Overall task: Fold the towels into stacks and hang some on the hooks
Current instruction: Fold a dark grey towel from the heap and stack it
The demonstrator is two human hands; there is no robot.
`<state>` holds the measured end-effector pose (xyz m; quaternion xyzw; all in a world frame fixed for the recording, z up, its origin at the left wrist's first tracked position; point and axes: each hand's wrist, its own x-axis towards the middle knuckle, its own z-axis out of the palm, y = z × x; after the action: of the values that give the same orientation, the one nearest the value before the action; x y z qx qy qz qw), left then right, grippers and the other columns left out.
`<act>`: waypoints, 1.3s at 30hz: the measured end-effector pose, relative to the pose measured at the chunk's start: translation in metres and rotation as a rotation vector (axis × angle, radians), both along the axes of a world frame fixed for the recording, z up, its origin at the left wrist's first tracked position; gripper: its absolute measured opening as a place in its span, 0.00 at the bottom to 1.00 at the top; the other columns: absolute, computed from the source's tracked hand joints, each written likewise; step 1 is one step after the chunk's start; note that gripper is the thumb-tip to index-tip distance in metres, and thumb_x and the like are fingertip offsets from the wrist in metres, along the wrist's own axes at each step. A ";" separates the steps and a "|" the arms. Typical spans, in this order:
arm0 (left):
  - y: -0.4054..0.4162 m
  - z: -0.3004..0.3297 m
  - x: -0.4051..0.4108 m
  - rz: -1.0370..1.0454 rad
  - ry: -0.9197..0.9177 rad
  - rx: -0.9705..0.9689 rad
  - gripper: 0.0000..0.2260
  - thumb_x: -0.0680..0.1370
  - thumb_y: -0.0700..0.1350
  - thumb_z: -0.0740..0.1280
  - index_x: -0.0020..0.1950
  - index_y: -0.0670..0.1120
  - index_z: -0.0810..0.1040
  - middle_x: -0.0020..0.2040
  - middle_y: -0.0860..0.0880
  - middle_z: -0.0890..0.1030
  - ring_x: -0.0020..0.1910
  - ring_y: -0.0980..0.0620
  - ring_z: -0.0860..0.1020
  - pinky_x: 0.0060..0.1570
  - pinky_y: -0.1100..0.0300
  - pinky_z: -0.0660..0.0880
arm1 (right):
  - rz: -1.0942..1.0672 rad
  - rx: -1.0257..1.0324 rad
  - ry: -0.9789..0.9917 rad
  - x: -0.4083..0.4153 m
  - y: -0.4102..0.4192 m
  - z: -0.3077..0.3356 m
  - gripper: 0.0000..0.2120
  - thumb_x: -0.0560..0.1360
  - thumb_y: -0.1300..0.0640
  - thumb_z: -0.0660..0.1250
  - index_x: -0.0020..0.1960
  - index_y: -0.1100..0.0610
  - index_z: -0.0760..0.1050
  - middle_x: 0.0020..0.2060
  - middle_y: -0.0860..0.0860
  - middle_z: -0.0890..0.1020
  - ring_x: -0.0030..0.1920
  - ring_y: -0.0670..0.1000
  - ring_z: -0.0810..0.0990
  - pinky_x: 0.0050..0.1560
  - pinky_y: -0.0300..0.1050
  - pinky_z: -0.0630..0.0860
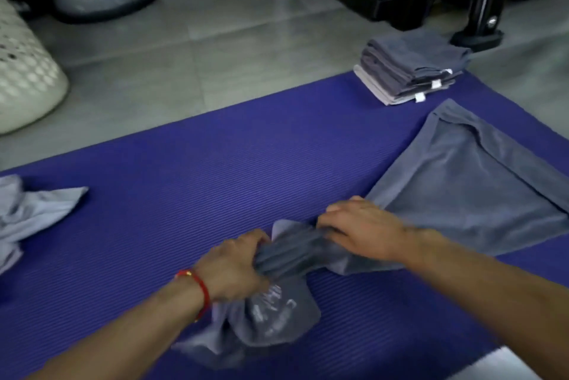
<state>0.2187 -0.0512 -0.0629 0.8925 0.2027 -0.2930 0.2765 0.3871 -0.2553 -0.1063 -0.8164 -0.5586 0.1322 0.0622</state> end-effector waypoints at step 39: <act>0.025 -0.116 -0.201 1.339 -0.432 -0.181 0.12 0.81 0.32 0.62 0.51 0.50 0.74 0.34 0.44 0.83 0.31 0.50 0.79 0.35 0.50 0.79 | 0.031 -0.032 0.052 0.014 0.298 -0.061 0.23 0.82 0.51 0.64 0.75 0.51 0.68 0.72 0.54 0.73 0.70 0.62 0.72 0.68 0.62 0.70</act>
<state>0.0177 -0.0264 -0.1792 0.5877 0.6234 0.1080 0.5042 0.4007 0.0428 -0.1677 -0.8048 -0.5673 0.1630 0.0617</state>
